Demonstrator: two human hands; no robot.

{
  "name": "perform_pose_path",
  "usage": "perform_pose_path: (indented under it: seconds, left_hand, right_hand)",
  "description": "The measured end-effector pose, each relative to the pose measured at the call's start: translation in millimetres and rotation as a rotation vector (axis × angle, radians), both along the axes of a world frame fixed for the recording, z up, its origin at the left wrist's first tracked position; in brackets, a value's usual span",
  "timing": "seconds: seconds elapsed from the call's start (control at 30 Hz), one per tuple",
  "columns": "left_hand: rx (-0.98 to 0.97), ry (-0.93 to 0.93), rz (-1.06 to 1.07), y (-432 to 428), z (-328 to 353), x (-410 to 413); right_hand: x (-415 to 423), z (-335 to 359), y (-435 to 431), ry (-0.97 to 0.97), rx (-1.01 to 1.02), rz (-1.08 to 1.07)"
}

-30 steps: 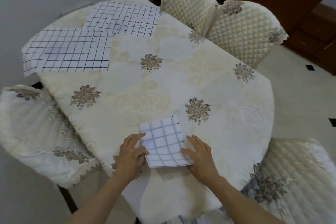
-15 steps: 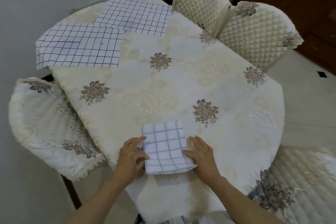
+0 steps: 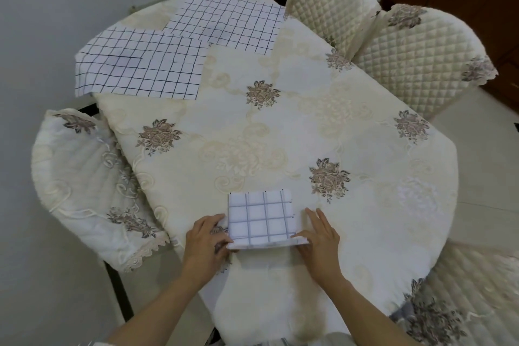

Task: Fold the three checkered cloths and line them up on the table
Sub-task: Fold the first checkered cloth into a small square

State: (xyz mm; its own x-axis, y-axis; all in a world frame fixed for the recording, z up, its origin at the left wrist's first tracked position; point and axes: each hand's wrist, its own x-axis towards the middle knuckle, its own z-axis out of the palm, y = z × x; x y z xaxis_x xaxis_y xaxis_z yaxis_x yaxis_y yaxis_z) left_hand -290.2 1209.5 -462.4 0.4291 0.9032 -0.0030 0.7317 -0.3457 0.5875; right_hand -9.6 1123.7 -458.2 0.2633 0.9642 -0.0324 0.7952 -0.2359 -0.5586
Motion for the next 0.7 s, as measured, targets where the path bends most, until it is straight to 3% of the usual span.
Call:
perform_pose_path:
  seconds: [0.4, 0.7]
  left_hand:
    - [-0.198, 0.083, 0.227, 4, 6, 19]
    - [-0.180, 0.133, 0.272, 8, 15, 29]
  right_hand:
    - [-4, 5, 23, 0.100, -0.178, -0.126]
    - [-9, 7, 33, 0.053, -0.211, -0.220]
